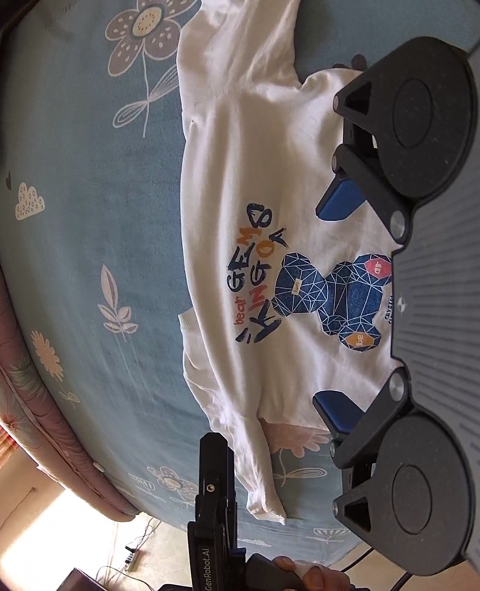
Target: Fold clothes
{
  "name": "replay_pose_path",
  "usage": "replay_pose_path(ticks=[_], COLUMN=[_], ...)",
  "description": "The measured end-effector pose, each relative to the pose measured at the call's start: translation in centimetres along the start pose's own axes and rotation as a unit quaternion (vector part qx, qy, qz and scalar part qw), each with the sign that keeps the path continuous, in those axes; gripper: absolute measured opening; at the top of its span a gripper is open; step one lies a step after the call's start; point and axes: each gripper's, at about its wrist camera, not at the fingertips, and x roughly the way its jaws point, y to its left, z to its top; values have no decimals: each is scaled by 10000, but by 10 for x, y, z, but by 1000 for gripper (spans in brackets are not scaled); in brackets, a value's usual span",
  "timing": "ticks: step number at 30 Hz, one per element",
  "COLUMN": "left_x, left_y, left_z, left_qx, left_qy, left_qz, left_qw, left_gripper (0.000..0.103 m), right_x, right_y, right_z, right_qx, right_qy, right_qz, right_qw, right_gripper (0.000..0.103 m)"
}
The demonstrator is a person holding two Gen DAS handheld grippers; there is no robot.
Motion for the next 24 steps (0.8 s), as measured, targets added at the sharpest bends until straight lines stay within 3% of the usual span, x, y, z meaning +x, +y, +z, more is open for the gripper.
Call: replay_pose_path(ticks=[4,7,12,15,18,24], left_x=[20,28,36,58,88,120], left_y=[6,8,6,10,17,-5], left_z=[-3,0,34,61,80,71], left_qx=[22,-54,750,1321,1747,2902], left_qy=[-128,-91,-283,-246,44,352], left_qz=[326,362,450,855,1067,703], left_qw=[9994,9993,9958,9872,9788,9537], left_gripper=[74,73,73,67,61,61], right_x=[33,42,27,14,7,-3], right_y=[-13,-15,-6,-6,-14,-29], right_z=[-20,-35,-32,-21,-14,-13], right_qx=[120,389,327,224,322,589], right_qy=[238,478,579,448,303,190], right_qz=[-18,11,84,37,-46,-243], right_qw=[9996,9981,9978,9987,9990,9978], right_gripper=[101,101,101,101,101,101])
